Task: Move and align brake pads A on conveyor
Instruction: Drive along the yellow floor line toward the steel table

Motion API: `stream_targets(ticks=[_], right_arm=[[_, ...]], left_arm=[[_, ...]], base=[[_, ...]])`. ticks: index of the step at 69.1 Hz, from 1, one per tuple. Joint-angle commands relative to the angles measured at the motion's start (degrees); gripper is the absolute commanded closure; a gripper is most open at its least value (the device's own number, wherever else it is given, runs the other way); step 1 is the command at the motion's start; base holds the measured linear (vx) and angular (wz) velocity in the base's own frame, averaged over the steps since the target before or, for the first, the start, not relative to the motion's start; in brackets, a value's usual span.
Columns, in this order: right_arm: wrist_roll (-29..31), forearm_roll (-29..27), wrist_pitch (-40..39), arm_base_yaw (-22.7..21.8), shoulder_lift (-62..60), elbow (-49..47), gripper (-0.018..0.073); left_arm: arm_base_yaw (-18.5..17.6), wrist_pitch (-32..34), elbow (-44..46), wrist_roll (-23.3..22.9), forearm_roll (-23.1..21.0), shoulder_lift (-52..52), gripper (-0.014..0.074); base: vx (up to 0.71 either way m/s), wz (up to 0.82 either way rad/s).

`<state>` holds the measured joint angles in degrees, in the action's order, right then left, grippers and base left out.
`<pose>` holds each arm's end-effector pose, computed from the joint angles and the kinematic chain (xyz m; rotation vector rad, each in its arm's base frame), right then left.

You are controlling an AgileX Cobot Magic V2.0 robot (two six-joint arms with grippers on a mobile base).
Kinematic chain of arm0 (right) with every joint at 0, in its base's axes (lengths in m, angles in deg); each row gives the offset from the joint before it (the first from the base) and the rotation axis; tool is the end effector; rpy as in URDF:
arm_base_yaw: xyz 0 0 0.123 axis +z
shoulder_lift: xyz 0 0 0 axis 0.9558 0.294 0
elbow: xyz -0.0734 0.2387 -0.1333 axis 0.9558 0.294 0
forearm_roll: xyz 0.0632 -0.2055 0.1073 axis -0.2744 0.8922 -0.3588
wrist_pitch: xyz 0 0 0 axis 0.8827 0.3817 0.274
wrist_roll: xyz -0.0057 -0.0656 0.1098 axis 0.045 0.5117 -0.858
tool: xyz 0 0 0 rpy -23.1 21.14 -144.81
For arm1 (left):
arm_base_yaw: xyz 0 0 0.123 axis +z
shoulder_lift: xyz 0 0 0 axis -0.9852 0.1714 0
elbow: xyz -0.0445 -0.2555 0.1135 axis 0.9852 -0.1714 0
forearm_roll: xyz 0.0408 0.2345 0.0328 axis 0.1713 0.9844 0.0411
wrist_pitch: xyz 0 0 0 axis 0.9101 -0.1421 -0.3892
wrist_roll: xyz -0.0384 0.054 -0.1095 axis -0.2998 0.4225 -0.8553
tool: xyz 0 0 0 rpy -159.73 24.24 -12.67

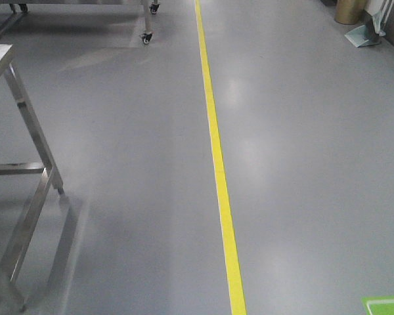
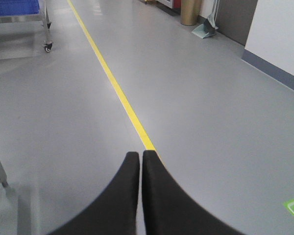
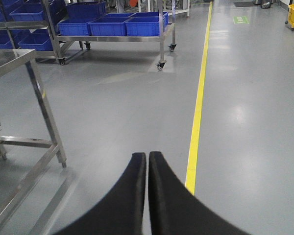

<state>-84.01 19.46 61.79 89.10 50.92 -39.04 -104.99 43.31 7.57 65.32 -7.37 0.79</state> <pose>0.0937 0.0253 0.2682 -0.1763 1.7674 0.2438 0.0937 -0.0259 0.2626 0.2059 1.8705 -0.2673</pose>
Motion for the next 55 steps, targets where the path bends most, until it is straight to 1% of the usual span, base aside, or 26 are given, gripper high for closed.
stream_targets(ticks=[1, 55], right_arm=[[0.4, 0.6, -4.2, -0.2, 0.6, -1.7, 0.0567], [0.4, 0.6, -4.2, -0.2, 0.6, -1.7, 0.0567]], left_arm=[[-0.3, 4.0, 1.4, -0.1, 0.6, 0.6, 0.0601], [-0.3, 4.0, 1.4, -0.1, 0.6, 0.6, 0.0601]], base=[[0.63, 0.02], [0.62, 0.02]])
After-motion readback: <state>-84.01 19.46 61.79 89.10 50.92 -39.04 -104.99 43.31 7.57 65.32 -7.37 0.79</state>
